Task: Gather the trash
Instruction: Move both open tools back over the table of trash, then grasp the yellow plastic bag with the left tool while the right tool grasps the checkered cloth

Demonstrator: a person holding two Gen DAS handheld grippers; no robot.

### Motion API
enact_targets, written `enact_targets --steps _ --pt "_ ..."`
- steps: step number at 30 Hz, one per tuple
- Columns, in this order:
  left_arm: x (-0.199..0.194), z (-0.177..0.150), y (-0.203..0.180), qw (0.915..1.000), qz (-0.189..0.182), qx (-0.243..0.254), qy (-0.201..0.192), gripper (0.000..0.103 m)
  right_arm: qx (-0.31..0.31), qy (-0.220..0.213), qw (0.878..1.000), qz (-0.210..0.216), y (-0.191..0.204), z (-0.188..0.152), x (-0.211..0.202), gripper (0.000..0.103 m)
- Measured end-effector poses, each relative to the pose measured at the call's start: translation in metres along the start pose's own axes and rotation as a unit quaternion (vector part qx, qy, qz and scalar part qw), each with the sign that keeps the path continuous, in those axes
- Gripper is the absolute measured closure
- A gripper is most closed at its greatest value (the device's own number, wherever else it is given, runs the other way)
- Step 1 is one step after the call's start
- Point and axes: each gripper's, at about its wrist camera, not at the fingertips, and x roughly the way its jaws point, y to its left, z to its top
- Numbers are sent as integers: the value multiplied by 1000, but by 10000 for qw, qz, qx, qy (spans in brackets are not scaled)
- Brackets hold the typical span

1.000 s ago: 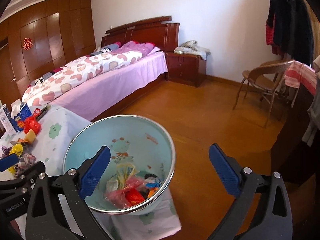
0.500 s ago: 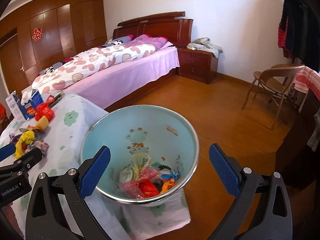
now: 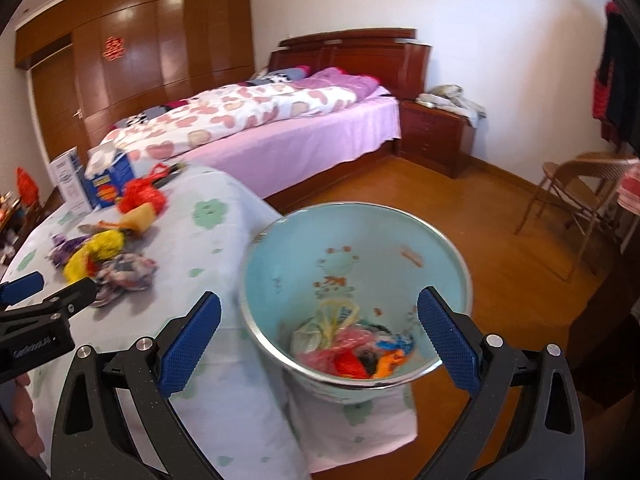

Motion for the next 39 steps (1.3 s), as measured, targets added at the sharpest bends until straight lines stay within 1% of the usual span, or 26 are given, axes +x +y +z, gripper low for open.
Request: enact_targets --steps 4,8,9,11,14,17,20,24,26,27,29,32,35,38,39 --pt "4 -6 35 9995 144 -258 65 11 -129 8 9997 212 21 1 0 7" --pt "6 -10 67 9982 202 -555 135 11 -167 68 9987 479 39 3 2 8" --pt "6 -10 71 9980 212 -587 130 11 -163 94 9982 574 47 4 5 9" --pt "5 -10 81 9977 231 -633 100 12 -161 133 9975 678 56 6 8 15" --pt "2 -8 91 9976 239 -642 2 13 -92 324 9955 884 74 11 21 22" --pt "2 -8 101 9979 224 -608 -61 15 -40 435 9939 1011 85 15 29 24" --pt "3 -7 112 9975 240 -662 -79 16 -58 551 9920 1134 106 22 41 24" --pt "7 -8 122 9970 231 -732 -48 16 -174 697 9907 1152 127 26 59 26" --pt "10 -8 125 9970 219 -737 -16 16 -183 846 9894 1170 135 27 70 30" --pt "11 -9 126 9970 221 -741 -3 16 -163 1002 9874 1215 141 25 78 33" --pt "13 -9 127 9969 187 -762 18 16 -137 1168 9842 1320 143 24 83 50" --pt "14 -8 126 9972 123 -738 12 16 -131 1115 9840 1382 145 21 84 61" --pt "16 -5 119 9978 69 -657 2 16 -144 1058 9834 1463 143 19 82 68" --pt "16 -1 110 9982 -60 -599 -11 16 -92 894 9854 1446 136 20 71 70" --pt "17 1 107 9983 -98 -582 -10 16 -89 757 9871 1406 130 22 62 70"
